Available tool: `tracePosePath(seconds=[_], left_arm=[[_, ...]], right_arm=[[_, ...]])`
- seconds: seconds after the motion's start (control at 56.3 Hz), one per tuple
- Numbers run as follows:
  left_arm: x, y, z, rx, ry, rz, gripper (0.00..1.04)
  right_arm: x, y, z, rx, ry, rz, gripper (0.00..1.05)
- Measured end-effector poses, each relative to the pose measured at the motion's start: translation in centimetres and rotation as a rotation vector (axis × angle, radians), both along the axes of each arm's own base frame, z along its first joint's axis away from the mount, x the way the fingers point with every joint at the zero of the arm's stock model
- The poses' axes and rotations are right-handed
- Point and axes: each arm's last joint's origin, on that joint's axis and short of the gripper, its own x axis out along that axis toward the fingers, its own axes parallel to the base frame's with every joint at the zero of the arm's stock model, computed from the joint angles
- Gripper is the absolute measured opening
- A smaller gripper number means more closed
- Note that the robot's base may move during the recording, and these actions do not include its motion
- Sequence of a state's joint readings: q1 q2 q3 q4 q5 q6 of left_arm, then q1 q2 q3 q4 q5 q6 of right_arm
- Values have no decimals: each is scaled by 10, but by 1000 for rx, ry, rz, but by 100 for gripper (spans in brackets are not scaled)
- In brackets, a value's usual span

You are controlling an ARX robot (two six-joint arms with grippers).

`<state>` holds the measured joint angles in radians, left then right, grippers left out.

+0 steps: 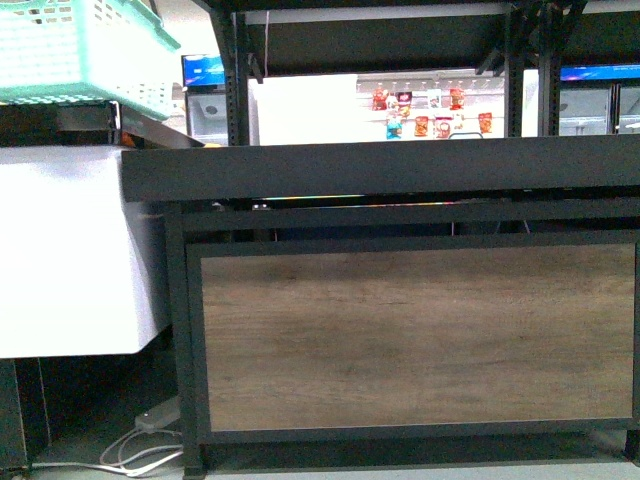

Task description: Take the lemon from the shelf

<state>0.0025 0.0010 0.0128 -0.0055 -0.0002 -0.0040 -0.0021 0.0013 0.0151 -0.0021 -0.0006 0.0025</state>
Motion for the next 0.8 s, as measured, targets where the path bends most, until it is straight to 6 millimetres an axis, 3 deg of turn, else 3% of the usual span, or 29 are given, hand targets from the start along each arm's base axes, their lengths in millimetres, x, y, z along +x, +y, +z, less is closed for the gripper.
tracePosePath(seconds=[0.8], left_arm=[[0,0,0,0,0,0,97]], right_arm=[[0,0,0,0,0,0,102]])
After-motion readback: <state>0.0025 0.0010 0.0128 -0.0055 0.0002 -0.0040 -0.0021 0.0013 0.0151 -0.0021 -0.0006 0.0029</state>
